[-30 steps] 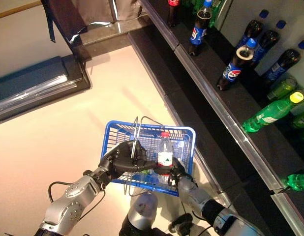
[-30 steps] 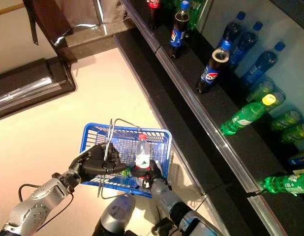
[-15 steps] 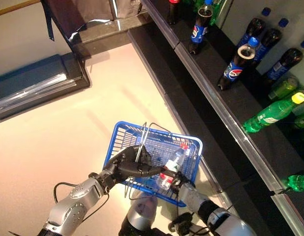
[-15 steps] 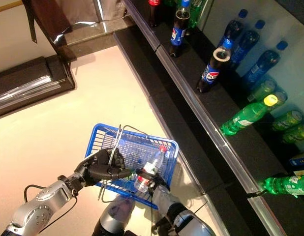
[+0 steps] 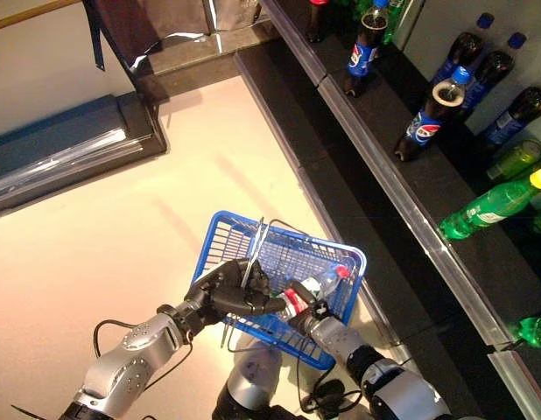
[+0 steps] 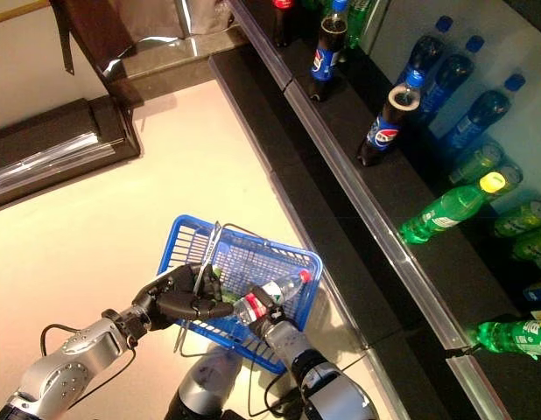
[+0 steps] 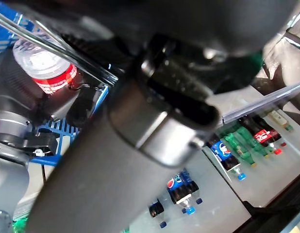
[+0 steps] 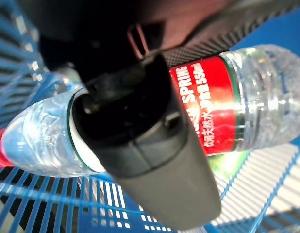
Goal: Pick up the drink and place into the basket.
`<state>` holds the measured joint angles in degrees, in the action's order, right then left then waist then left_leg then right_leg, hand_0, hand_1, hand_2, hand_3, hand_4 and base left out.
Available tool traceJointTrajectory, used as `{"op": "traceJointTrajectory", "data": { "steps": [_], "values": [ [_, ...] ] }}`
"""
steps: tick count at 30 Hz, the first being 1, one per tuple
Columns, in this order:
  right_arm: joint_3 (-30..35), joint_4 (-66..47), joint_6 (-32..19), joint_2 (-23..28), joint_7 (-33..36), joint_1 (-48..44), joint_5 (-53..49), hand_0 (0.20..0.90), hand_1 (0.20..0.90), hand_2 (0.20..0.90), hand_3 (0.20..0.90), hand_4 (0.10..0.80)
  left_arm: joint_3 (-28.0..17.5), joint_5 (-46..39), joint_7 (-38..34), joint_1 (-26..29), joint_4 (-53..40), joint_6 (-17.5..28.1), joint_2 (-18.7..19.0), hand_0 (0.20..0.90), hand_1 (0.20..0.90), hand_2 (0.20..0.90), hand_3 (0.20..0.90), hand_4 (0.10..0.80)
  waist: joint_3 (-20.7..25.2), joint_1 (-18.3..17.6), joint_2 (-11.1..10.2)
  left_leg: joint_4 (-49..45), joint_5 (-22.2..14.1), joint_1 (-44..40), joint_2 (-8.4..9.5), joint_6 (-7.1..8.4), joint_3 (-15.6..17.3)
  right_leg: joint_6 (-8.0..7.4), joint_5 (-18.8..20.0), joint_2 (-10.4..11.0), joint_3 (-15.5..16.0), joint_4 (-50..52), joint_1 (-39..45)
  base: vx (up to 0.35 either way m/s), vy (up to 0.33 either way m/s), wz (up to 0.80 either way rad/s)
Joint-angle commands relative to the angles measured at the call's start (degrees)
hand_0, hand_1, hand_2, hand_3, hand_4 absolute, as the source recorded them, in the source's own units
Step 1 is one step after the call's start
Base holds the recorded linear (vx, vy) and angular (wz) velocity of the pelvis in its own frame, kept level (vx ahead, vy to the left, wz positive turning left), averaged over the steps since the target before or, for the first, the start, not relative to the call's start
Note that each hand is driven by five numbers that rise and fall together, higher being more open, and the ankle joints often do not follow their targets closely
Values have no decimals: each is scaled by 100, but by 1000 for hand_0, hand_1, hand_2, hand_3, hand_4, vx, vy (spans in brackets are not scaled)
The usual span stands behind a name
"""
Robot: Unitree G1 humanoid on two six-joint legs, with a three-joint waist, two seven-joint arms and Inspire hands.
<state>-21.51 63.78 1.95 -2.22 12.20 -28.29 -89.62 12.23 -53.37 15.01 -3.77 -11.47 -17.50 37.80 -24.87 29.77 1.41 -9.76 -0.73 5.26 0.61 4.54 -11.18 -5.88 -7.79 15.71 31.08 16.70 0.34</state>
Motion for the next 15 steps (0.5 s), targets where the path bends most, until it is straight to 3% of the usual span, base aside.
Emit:
{"op": "traceJointTrajectory", "data": {
  "steps": [1,4,5,6,15],
  "values": [
    [10,-465,-247,-115,-63,-363,-401,300,300,300,200,100,-473,-991,502,962,-1861,1077,-344,300,300,300,200,100,333,-87,209,-419,105,644,322,-153,119,9,518,-396,134,-684,515,0,0,0],
    [54,-560,-266,-66,42,-466,-330,300,300,300,200,100,-469,-1027,519,955,-1835,1127,-317,300,300,300,200,100,304,-99,230,-408,106,641,323,-166,131,4,528,-369,145,-648,472,0,0,0],
    [64,-571,-269,-45,75,-505,-281,644,644,644,601,501,-473,-1055,511,970,-1827,1121,-299,300,300,300,200,100,301,-93,229,-401,110,641,328,-169,128,2,530,-364,153,-644,469,0,0,0],
    [74,-560,-250,-23,75,-541,-280,900,900,900,900,800,-471,-1061,503,975,-1822,1121,-293,300,300,300,200,100,298,-90,224,-395,113,638,328,-170,125,0,533,-362,160,-642,467,0,0,0],
    [6,-772,-215,129,66,-654,-12,900,900,900,900,800,-439,-1262,407,1053,-1809,1074,-226,300,300,300,200,100,255,-101,100,-327,121,621,286,-195,178,-7,557,-357,192,-601,402,0,0,0]
  ]
}}
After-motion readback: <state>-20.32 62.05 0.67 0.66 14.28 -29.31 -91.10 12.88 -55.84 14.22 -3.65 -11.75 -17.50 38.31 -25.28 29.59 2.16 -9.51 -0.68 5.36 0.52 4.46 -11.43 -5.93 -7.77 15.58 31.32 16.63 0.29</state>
